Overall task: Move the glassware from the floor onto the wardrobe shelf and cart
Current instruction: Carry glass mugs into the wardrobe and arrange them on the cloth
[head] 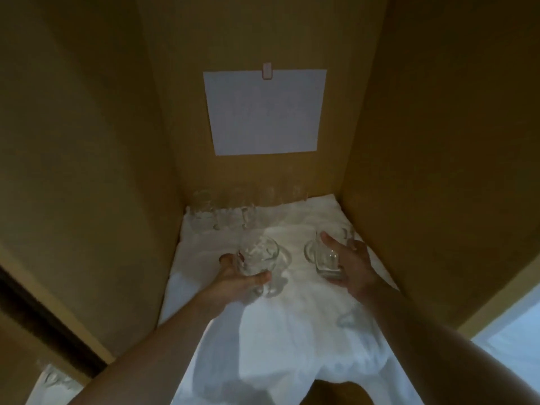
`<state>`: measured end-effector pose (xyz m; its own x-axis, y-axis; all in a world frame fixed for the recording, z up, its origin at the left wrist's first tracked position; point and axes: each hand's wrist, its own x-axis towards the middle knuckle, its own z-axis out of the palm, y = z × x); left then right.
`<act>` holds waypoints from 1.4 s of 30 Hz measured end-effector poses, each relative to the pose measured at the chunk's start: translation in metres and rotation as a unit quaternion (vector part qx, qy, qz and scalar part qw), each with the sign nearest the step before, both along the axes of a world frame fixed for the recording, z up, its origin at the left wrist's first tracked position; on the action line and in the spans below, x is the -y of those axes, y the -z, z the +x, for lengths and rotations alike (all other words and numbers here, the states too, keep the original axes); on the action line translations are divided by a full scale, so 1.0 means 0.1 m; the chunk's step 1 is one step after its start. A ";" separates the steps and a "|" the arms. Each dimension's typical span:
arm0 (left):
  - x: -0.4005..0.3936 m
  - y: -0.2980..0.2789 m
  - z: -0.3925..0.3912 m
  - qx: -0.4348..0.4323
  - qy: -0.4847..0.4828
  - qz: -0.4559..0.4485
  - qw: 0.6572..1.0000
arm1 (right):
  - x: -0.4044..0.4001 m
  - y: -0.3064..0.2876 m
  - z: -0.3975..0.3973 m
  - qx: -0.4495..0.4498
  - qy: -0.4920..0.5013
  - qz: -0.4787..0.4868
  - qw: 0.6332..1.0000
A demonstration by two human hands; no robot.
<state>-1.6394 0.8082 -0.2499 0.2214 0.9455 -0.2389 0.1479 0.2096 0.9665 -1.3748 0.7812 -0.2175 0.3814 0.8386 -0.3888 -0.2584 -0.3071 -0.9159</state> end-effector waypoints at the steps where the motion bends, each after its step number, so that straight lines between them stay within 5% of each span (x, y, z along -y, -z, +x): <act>1: -0.03 0.01 0.09 -0.016 -0.019 0.007 1.000 | -0.08 -0.06 0.07 -0.038 -0.015 -0.013 0.999; 6: -0.24 -0.01 0.52 -0.042 -0.101 0.023 0.994 | -0.54 -0.22 0.31 0.009 -0.087 -0.087 0.992; 10: -0.38 0.05 0.63 -0.113 -0.087 0.032 0.989 | -1.00 -0.39 0.44 0.159 -0.037 -0.107 0.981; 14: -0.46 -0.03 0.49 -0.160 0.004 -0.014 0.987 | -1.41 -0.42 0.47 0.379 -0.059 -0.092 0.919; 18: -0.45 -0.08 0.35 -0.174 0.034 -0.032 0.984 | -1.70 -0.41 0.32 0.490 -0.072 -0.079 0.865; 25: -0.54 -0.19 0.33 -0.194 -0.095 0.029 0.976 | -1.91 -0.25 0.29 0.581 -0.074 -0.020 0.810; 30: -0.65 -0.35 0.19 -0.258 -0.157 0.077 0.950 | -2.02 -0.10 0.32 0.554 -0.086 0.060 0.826; 34: -0.66 -0.51 0.06 -0.299 -0.155 0.081 0.938 | -2.10 0.01 0.26 0.590 -0.091 0.066 0.799; 39: -0.69 -0.66 -0.07 -0.365 -0.127 0.062 0.920 | -2.14 0.04 0.24 0.687 -0.118 0.027 0.717; 42: -0.73 -0.73 -0.16 -0.451 -0.112 0.060 0.883 | -2.06 0.04 0.15 0.688 -0.117 0.010 0.716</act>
